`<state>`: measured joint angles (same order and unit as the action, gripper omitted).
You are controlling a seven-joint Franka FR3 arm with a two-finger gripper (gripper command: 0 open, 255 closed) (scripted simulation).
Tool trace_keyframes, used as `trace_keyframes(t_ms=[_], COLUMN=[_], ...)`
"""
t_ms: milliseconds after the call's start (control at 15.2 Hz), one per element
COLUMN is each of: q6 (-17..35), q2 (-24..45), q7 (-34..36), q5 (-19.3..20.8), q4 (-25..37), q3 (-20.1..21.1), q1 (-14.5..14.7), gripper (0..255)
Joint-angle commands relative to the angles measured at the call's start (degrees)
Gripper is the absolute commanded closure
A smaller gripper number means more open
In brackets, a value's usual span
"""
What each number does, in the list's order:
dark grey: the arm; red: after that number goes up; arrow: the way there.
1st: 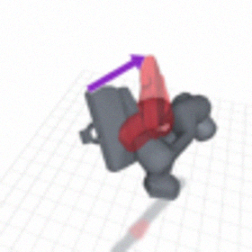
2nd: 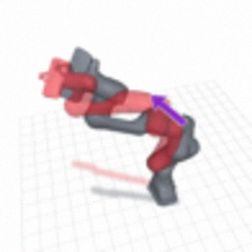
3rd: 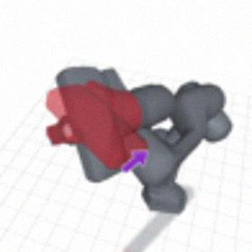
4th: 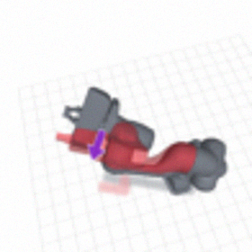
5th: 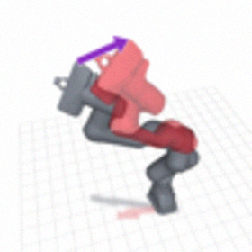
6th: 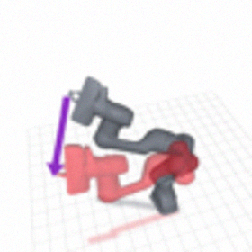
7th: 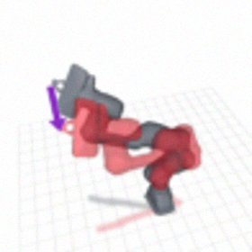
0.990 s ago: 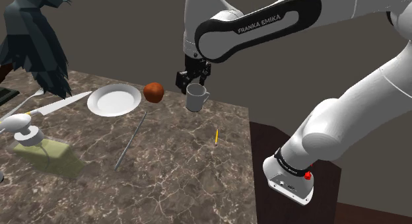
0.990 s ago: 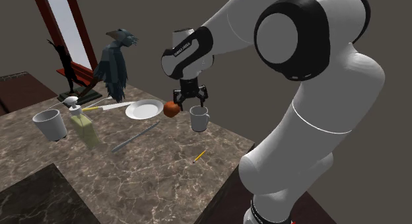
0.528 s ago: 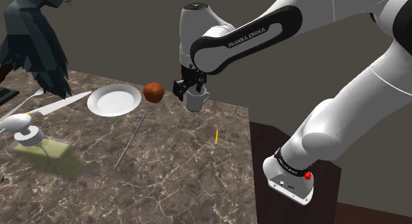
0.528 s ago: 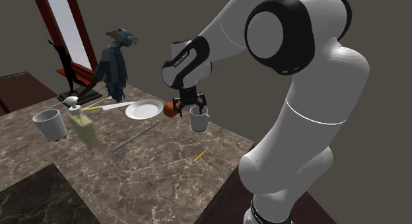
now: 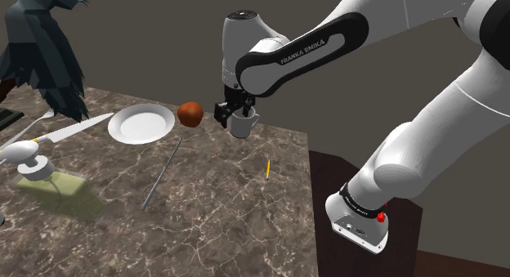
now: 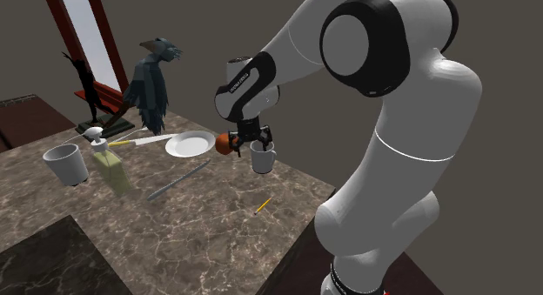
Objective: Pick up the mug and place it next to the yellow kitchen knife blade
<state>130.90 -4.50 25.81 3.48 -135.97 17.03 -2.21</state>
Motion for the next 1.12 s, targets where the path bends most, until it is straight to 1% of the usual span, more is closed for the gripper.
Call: trace_keyframes(t_ms=[0, 66, 660, 1056], q6=[0.0, 0.0, 0.0, -4.7], q2=[0.0, 0.0, 0.0, -2.8], q7=[0.0, 0.0, 0.0, -1.1], q5=[0.0, 0.0, 0.0, -1.2], q4=[0.0, 0.0, 0.0, 2.1], q3=[0.0, 0.0, 0.0, -0.2], q1=[0.0, 0.0, 0.0, 0.1], gripper=[0, 255, 255, 255])
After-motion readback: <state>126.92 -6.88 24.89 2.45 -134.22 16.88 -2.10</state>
